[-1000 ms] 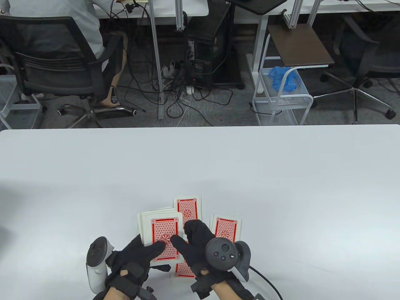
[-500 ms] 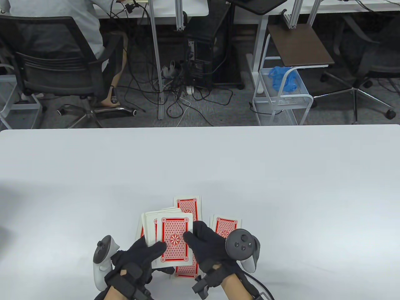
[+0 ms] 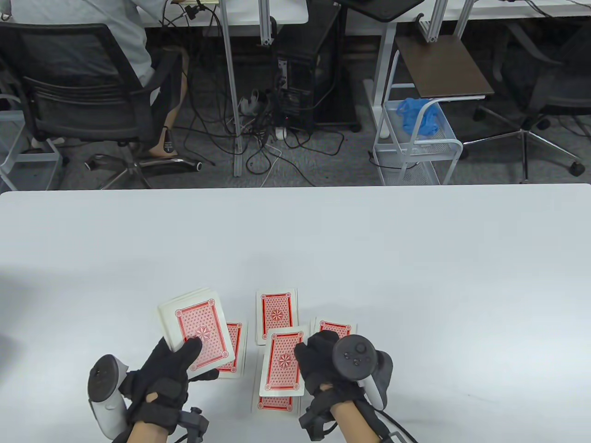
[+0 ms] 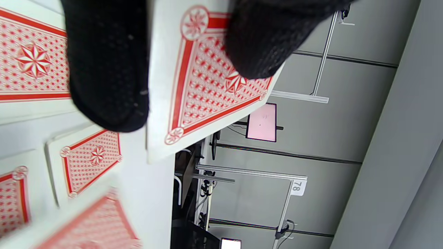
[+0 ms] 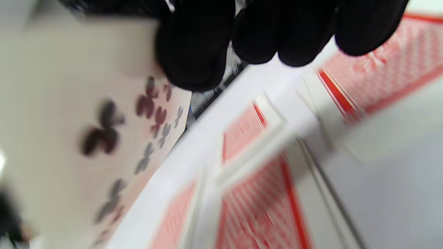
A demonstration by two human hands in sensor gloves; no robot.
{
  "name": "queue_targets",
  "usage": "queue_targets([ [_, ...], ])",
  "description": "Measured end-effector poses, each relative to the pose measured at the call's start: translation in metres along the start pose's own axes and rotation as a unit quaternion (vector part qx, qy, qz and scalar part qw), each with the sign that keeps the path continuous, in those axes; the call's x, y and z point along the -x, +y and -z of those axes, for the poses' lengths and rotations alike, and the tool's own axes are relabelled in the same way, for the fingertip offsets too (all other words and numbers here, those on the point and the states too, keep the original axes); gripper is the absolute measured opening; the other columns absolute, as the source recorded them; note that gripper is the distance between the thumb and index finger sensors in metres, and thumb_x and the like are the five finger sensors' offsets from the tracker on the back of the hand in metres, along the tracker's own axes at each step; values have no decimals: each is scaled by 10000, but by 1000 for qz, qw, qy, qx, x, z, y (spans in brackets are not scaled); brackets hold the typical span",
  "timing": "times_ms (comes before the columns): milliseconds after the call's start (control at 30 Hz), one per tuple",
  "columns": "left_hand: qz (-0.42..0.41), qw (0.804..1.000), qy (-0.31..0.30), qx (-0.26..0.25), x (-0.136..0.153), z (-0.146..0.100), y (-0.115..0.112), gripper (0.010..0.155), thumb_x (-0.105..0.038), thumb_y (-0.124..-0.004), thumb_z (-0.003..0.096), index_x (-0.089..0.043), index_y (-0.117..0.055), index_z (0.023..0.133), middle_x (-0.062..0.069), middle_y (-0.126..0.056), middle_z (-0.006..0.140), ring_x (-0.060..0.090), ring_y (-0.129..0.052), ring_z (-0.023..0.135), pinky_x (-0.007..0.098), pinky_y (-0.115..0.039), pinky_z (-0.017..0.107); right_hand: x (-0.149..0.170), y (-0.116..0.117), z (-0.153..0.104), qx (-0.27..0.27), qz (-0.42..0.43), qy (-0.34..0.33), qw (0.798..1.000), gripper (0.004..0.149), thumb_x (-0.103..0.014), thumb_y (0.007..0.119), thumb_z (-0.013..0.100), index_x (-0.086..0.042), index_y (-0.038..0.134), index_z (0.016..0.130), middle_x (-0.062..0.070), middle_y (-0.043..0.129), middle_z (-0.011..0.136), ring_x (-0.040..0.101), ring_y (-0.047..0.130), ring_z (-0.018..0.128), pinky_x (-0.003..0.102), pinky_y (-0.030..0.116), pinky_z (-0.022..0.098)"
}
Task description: Four-player card dealing with fan arrangement
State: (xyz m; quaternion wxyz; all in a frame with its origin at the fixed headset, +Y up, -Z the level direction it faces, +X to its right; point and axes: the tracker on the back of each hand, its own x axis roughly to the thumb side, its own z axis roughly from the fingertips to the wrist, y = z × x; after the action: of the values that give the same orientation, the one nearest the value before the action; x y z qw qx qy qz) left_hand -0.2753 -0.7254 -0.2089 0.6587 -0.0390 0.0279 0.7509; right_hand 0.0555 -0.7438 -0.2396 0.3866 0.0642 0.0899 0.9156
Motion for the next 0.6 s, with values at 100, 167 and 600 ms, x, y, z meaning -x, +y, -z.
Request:
queue_targets([
  [100,14,1000,-2,9,0,1,-2,541,-355,-854,527,-200,-740,1033,70,-973,965,374,-1106,735,414,-1027,370,-8,19,2,-33,-101,3,994,393,-331,788,590,1,925,750,357,615,987,654,557,885,800,521,584],
  [167,24,1000,-2,13,0,1,-4,537,-357,-853,528,-204,-743,1032,67,-965,971,372,-1106,736,414,-1027,371,-14,32,2,-27,-203,4,979,400,-334,800,585,6,925,753,361,613,989,656,557,885,803,518,583],
  [600,-1,998,31,47,14,1,-22,523,-374,-859,531,-230,-752,1023,25,-984,958,334,-1116,746,398,-1036,384,-34,23,-6,94,-205,-91,970,481,-396,617,613,-75,848,886,277,802,933,519,862,738,709,709,530],
])
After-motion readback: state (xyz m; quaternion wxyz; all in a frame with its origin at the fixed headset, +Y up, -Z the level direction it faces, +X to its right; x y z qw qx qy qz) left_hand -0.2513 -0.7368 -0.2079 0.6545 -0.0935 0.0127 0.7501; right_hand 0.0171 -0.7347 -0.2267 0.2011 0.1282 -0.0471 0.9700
